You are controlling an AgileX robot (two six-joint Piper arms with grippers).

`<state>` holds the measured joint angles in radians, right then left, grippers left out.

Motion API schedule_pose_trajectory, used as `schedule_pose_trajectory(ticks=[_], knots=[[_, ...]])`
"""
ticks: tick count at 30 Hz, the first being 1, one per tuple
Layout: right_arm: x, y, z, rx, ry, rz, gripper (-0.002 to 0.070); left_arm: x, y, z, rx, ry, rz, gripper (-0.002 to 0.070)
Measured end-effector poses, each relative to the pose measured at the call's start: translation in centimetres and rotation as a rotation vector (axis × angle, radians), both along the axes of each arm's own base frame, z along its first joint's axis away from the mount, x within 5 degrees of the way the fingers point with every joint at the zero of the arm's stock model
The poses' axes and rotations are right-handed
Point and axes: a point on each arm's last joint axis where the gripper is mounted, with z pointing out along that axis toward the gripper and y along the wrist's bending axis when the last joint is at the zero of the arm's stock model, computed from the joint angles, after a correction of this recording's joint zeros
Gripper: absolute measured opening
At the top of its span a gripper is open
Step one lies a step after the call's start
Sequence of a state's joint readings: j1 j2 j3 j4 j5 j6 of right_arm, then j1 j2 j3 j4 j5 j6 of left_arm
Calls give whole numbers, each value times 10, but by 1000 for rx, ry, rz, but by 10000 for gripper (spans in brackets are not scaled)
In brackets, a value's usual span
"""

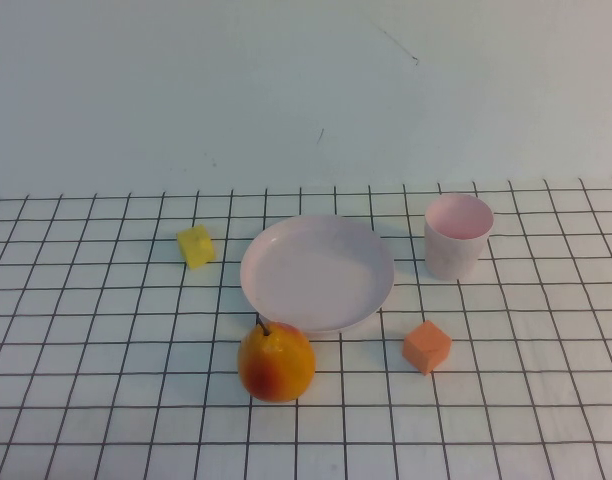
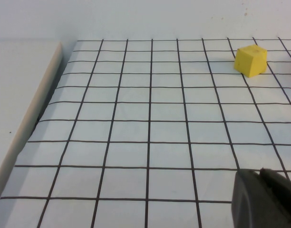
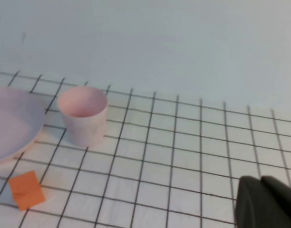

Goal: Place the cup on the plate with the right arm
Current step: Pick up the cup from the table

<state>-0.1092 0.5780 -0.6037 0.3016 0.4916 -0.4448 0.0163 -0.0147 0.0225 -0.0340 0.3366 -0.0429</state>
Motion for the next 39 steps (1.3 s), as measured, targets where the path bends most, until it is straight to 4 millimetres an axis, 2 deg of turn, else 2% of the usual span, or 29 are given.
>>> schedule_pose_trajectory(ticks=[8,19,24,31,34,39], knots=[[28,10,-3,3,119,172,-2,0,0,0,0,0,0,-3],[31,13,-8,-9,155,222,-2,0,0,0,0,0,0,-3],[40,15,-10,-11,197,270,-2,0,0,0,0,0,0,-3],[80,12,3,-32,254,323,5,0,0,0,0,0,0,-3],[103,11,7,-35,279,342,76,0,0,0,0,0,0,-3],[144,16,11,-23,335,413,328,0,0,0,0,0,0,-3]])
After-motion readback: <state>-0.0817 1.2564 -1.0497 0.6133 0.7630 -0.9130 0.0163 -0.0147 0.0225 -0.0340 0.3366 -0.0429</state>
